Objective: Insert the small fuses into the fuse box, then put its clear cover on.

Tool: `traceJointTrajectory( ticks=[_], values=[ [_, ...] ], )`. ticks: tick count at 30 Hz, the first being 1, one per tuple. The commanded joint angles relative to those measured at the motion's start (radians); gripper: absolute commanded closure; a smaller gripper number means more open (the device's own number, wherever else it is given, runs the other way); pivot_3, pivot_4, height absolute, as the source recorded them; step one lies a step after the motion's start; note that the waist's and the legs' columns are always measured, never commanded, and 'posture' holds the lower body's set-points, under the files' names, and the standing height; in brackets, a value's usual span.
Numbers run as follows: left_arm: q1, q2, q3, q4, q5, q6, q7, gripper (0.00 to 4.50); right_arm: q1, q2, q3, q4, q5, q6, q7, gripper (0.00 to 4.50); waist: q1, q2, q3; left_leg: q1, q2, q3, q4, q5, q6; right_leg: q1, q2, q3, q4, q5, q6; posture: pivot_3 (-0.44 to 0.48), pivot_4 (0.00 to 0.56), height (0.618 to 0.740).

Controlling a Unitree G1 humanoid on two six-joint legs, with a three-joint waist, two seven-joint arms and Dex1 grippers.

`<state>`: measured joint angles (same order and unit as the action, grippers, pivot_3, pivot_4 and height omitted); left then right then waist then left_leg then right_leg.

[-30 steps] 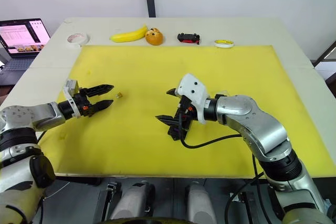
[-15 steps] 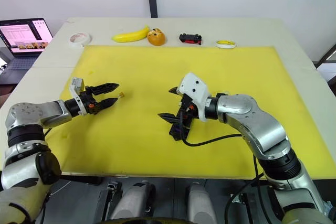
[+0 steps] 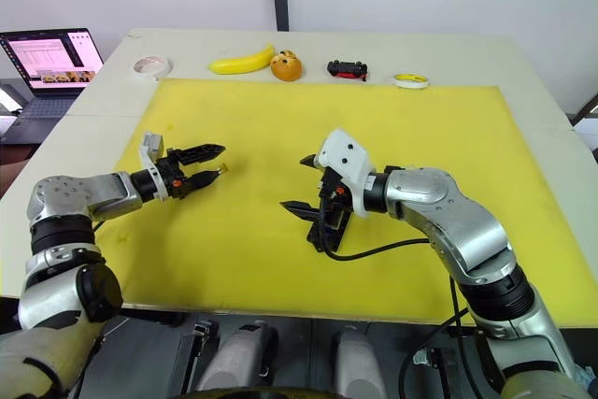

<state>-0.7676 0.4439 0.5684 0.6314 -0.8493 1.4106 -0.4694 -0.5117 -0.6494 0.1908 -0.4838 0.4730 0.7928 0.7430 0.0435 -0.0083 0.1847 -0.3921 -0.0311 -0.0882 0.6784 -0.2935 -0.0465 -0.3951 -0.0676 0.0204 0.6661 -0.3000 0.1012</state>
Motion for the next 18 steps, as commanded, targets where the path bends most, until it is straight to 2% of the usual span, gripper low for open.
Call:
traceJointTrajectory(
  ticks=[1,8,18],
  values=[
    [-0.017,-0.053,-0.021,-0.01,0.002,0.02,0.02,0.0,-0.015,0.003,-0.015,-0.017,-0.007,-0.01,-0.002,0.03,0.0,0.0,0.0,0.0,0.0,0.0,0.0,0.0,0.0,0.0,0.0,0.0,0.0,0.0,0.0,0.0,0.15,0.74],
    [-0.028,-0.073,-0.025,-0.007,0.016,0.011,0.034,0.0,-0.016,0.004,-0.016,-0.012,-0.01,-0.011,-0.004,0.03,0.0,0.0,0.0,0.0,-0.005,-0.002,0.0,0.0,0.0,0.0,-0.004,-0.002,0.0,0.0,0.001,0.0,0.15,0.74],
    [-0.011,-0.044,-0.04,0.014,0.044,0.005,0.005,0.0,-0.005,-0.004,-0.026,-0.024,-0.013,-0.005,-0.002,0.03,-0.002,0.0,0.0,0.0,-0.008,-0.002,0.0,0.0,0.001,0.001,-0.007,-0.002,0.0,-0.001,0.003,0.0,0.15,0.74]
  ],
)
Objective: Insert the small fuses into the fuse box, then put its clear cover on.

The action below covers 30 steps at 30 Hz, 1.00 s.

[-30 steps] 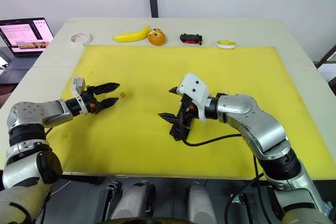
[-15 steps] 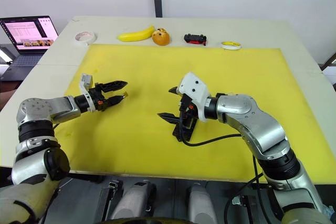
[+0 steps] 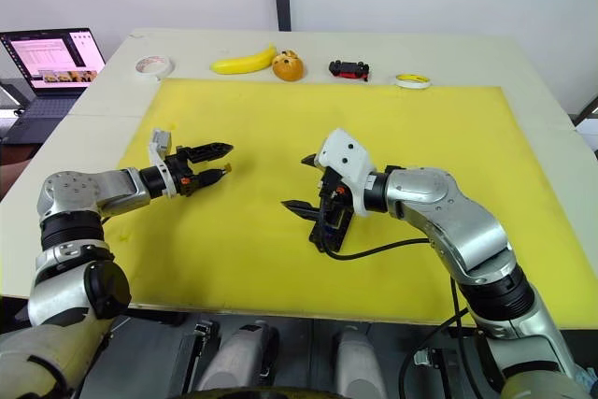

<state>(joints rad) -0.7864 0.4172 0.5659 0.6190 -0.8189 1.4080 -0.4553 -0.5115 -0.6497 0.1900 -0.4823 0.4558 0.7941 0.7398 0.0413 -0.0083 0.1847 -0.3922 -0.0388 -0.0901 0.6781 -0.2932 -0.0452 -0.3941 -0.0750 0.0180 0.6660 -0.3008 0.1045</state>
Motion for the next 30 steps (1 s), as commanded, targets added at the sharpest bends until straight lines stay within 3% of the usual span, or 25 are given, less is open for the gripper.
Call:
traceJointTrajectory(
  ticks=[1,3,5,18,22,30],
  values=[
    [0.01,-0.015,-0.036,0.026,0.015,0.01,-0.013,0.26,-0.003,-0.004,-0.027,-0.027,0.003,-0.006,0.001,0.0,-0.001,0.0,0.0,0.0,0.0,0.0,0.0,0.0,0.0,0.0,0.0,0.0,0.0,0.0,0.0,0.0,0.15,0.74],
    [0.013,-0.012,-0.035,0.023,0.017,0.014,-0.017,0.85,0.001,-0.007,-0.029,-0.03,0.003,-0.005,0.002,0.0,-0.001,0.0,0.0,0.0,0.0,0.0,0.0,0.0,0.0,0.0,0.0,0.0,0.0,0.0,0.0,0.0,0.15,0.74],
    [0.015,-0.011,-0.036,0.021,0.021,0.015,-0.021,1.8,0.004,-0.009,-0.03,-0.032,0.003,-0.005,0.004,0.0,-0.003,0.0,0.0,0.0,0.0,0.0,0.0,0.0,0.0,0.0,0.0,0.0,0.0,0.0,0.0,0.0,0.15,0.74],
    [0.024,-0.019,-0.029,0.008,0.035,0.018,-0.018,1.8,0.006,-0.013,-0.028,-0.029,-0.002,-0.01,0.013,0.0,-0.004,0.0,0.0,-0.001,0.0,0.001,-0.001,0.0,0.001,-0.002,-0.001,0.0,0.0,0.0,0.0,0.0,0.15,0.74],
    [0.042,-0.019,-0.029,-0.006,0.033,0.027,-0.021,3.15,0.006,-0.012,-0.027,-0.03,-0.003,-0.009,0.015,0.0,-0.007,0.0,0.0,-0.001,0.0,0.001,-0.001,0.0,0.001,-0.002,-0.001,0.0,0.0,0.0,0.001,0.0,0.15,0.74],
    [0.053,-0.017,-0.035,-0.009,0.041,0.024,-0.026,3.15,0.005,-0.015,-0.028,-0.03,-0.004,-0.006,0.017,0.0,-0.016,0.0,0.0,-0.001,0.0,0.002,-0.001,0.0,0.001,-0.002,-0.001,0.0,0.0,0.0,0.001,0.0,0.15,0.74]
  ],
)
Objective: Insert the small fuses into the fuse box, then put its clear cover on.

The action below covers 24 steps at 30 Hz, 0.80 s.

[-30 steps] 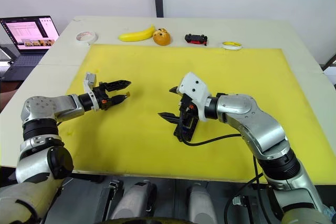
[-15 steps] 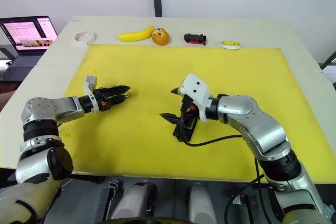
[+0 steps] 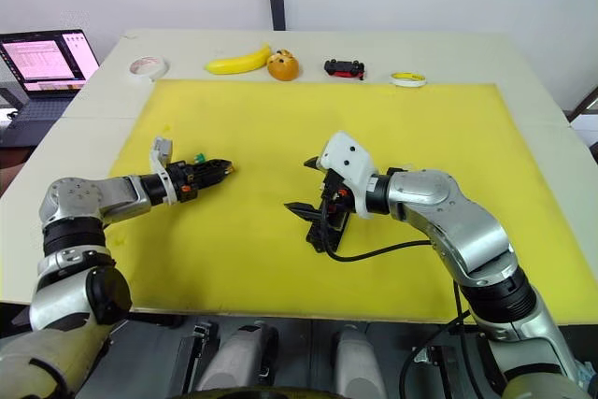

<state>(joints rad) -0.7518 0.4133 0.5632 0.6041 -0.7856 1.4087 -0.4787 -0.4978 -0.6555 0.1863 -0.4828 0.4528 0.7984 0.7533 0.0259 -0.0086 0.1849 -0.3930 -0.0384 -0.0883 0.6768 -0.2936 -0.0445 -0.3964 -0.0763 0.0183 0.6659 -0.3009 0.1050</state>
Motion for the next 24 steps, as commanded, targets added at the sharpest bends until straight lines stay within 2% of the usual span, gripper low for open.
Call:
traceJointTrajectory(
  ticks=[1,18,21,22,24],
  values=[
    [0.019,-0.013,-0.032,0.005,0.008,0.024,-0.003,3.15,-0.009,-0.01,-0.024,-0.029,-0.001,-0.011,0.003,0.0,-0.001,0.0,0.0,0.0,0.0,0.0,0.0,0.0,0.0,0.0,0.0,0.0,0.0,0.0,0.0,0.0,0.15,0.74],
    [0.031,-0.008,-0.051,0.019,0.032,-0.003,-0.037,3.15,-0.005,-0.015,-0.029,-0.032,0.001,-0.007,0.003,0.0,-0.013,0.0,0.0,0.0,0.0,0.0,0.0,0.0,0.0,0.0,-0.001,0.0,0.0,0.0,0.0,0.0,0.15,0.74],
    [0.029,-0.01,-0.048,0.02,0.031,-0.001,-0.039,4.02,-0.005,-0.017,-0.03,-0.032,0.003,-0.007,0.004,0.0,-0.013,0.0,0.0,0.0,0.0,0.0,0.0,0.0,0.0,0.0,-0.001,0.0,0.0,0.0,0.0,0.0,0.15,0.74],
    [0.028,-0.011,-0.047,0.017,0.029,0.002,-0.038,4.44,-0.005,-0.017,-0.03,-0.032,0.003,-0.007,0.004,0.0,-0.013,0.0,0.0,0.0,0.0,0.0,0.0,0.0,0.0,0.0,-0.001,0.0,0.0,0.0,0.0,0.0,0.15,0.74],
    [0.028,-0.012,-0.042,0.01,0.024,0.009,-0.035,4.44,-0.005,-0.018,-0.03,-0.032,0.003,-0.007,0.005,0.0,-0.014,0.0,0.0,0.001,0.0,0.0,0.0,0.0,0.0,0.0,-0.001,0.0,0.0,0.0,0.0,0.0,0.15,0.74]
  ],
)
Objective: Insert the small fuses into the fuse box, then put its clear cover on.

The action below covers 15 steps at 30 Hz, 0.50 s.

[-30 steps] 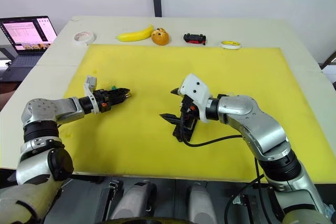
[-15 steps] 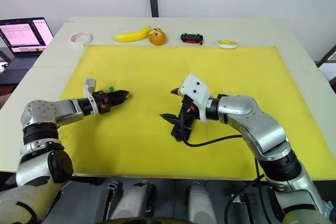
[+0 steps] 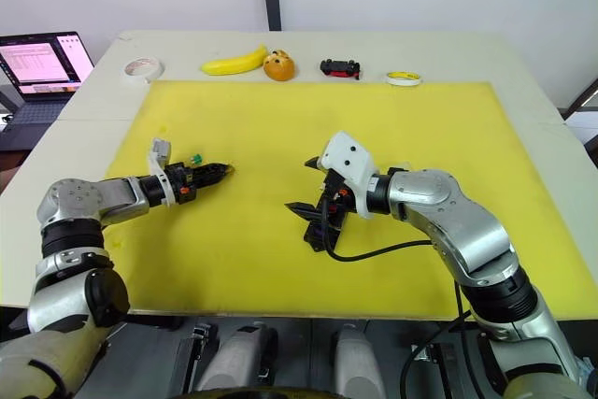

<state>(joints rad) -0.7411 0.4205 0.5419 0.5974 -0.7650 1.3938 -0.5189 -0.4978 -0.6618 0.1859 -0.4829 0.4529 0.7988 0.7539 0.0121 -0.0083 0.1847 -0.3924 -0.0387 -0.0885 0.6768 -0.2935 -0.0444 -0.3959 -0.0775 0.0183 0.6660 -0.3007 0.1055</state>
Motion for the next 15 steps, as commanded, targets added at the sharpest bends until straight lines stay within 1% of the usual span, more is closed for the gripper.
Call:
traceJointTrajectory(
  ticks=[1,8,11,15],
  values=[
    [0.017,-0.02,-0.018,0.014,0.002,0.027,0.007,4.44,-0.006,-0.012,-0.029,-0.03,0.003,-0.008,0.005,0.0,0.0,0.0,0.0,0.0,0.0,0.0,0.0,0.0,0.0,0.0,0.0,0.0,0.0,0.0,0.0,0.0,0.15,0.74],
    [0.028,-0.015,-0.003,-0.027,-0.014,0.041,0.006,4.44,-0.007,-0.015,-0.033,-0.026,0.005,-0.01,0.008,0.0,-0.001,0.0,0.0,0.0,0.0,0.0,0.0,0.0,0.0,0.0,0.0,0.0,0.0,0.0,0.0,0.0,0.15,0.74],
    [0.026,-0.007,0.008,-0.106,-0.055,0.075,-0.011,4.44,-0.003,0.003,-0.06,-0.032,0.042,0.02,-0.004,0.0,-0.003,-0.001,0.0,0.0,0.0,0.0,0.0,0.0,0.0,-0.001,-0.001,0.0,0.0,0.0,0.0,0.0,0.15,0.74],
    [0.028,0.009,0.017,-0.293,-0.171,0.182,-0.072,4.44,0.001,0.085,-0.163,-0.049,0.196,0.141,-0.062,0.0,-0.004,-0.003,0.002,-0.002,0.001,0.0,-0.001,0.0,0.0,-0.002,-0.001,0.0,0.0,0.0,0.0,0.0,0.15,0.74]
  ],
)
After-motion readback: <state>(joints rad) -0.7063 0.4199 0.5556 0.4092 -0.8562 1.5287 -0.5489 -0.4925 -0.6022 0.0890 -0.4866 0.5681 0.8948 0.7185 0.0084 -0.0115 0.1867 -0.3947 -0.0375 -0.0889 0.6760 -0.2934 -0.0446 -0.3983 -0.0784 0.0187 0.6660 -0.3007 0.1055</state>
